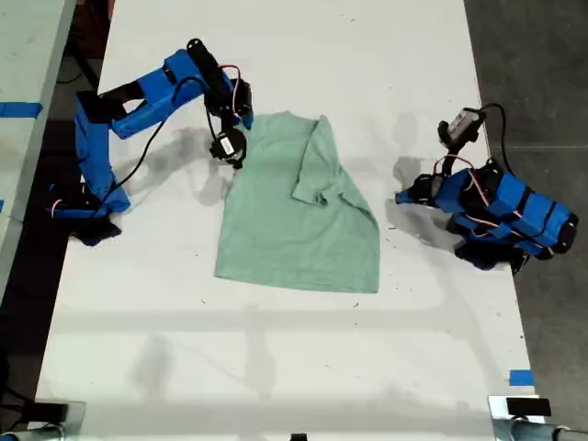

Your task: Fold t shirt

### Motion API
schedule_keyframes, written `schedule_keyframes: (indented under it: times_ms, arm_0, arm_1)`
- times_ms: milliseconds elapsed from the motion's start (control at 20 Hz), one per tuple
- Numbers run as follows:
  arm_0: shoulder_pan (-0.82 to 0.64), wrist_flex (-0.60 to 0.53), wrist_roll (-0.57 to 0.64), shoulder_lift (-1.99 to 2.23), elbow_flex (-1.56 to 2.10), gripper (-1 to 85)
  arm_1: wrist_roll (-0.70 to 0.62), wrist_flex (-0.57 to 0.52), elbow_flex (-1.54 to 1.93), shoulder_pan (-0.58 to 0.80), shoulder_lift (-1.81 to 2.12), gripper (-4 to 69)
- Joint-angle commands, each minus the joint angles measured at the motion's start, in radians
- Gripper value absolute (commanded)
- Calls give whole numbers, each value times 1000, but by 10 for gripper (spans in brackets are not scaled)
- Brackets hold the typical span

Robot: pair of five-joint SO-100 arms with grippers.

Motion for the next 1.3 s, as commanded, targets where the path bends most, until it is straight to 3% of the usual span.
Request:
schedule_keyframes:
  times_ms: [0,300,350,400,450,600,750,800,900,1050,1200,1250]
  arm_0:
    - [112,-26,-61,29,-81,-3]
    - [295,-379,-78,-26,-81,-3]
    - [308,-419,-80,-35,-80,100]
    - [310,-439,-77,-46,-80,269]
    - [299,-443,-77,-49,-75,321]
    - [229,-390,-78,37,-52,140]
    - [100,-265,-97,268,26,121]
    - [46,-229,-104,373,86,61]
    - [-14,-259,-63,618,284,24]
    - [-32,-472,-37,1086,808,-2]
    - [-29,-824,-44,1704,1565,-3]
    - [-40,-838,-44,1873,1750,-3]
  arm_1:
    - [0,-5,38,3,9,5]
    - [2,-5,38,2,9,5]
    - [2,-5,38,2,9,5]
    - [2,-5,38,2,9,5]
    - [0,-5,38,2,9,5]
    - [0,-5,38,0,9,5]
    - [-3,-5,38,2,9,5]
    - [-3,-5,38,2,9,5]
    - [-3,-5,38,2,9,5]
    - [-3,-5,38,2,9,5]
    - [-2,-6,38,3,9,5]
    - [-2,-6,38,5,9,5]
